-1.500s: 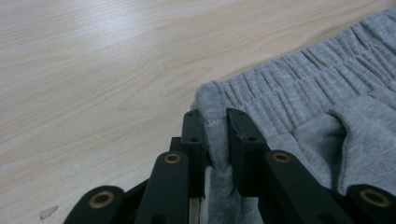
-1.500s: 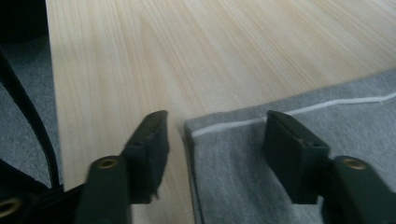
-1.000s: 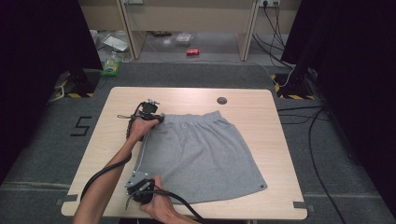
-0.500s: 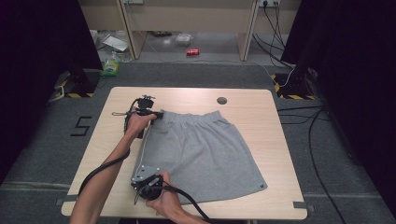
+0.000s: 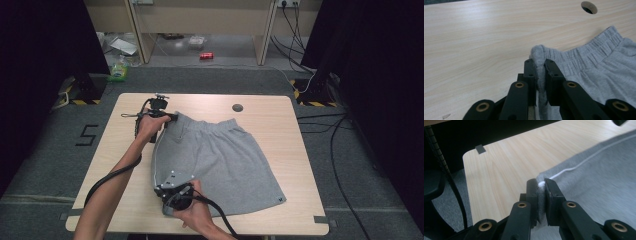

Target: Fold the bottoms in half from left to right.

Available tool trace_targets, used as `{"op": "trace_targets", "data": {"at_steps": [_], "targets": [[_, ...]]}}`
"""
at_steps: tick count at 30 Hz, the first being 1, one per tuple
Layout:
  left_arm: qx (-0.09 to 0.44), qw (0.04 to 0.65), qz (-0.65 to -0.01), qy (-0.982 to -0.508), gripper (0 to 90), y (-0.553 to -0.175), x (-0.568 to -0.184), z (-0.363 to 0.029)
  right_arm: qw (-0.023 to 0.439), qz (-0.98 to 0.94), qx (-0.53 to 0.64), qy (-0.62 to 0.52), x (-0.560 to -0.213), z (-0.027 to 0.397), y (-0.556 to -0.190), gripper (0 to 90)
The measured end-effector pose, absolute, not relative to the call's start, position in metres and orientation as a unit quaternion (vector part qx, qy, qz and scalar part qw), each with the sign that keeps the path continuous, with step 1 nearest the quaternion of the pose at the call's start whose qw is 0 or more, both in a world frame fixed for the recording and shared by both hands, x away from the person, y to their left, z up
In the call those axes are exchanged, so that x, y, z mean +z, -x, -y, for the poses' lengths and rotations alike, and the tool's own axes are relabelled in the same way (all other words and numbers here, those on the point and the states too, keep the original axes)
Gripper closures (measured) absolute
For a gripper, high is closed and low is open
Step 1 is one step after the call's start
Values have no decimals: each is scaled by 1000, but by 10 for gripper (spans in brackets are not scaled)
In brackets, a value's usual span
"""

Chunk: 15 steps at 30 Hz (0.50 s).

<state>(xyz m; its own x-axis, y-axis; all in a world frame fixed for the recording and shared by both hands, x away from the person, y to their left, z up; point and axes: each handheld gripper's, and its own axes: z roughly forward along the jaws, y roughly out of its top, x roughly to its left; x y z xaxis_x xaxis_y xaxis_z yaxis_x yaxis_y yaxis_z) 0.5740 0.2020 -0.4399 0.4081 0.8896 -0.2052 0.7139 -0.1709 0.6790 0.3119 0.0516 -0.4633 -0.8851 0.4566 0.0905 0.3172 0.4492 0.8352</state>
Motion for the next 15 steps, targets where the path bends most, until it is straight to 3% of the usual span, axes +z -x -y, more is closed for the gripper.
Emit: {"op": "trace_targets", "data": {"at_steps": [15], "targets": [[129, 367, -510, -768, 808, -572, -404, -144, 98, -810, 501, -287, -446, 36, -307, 829]]}}
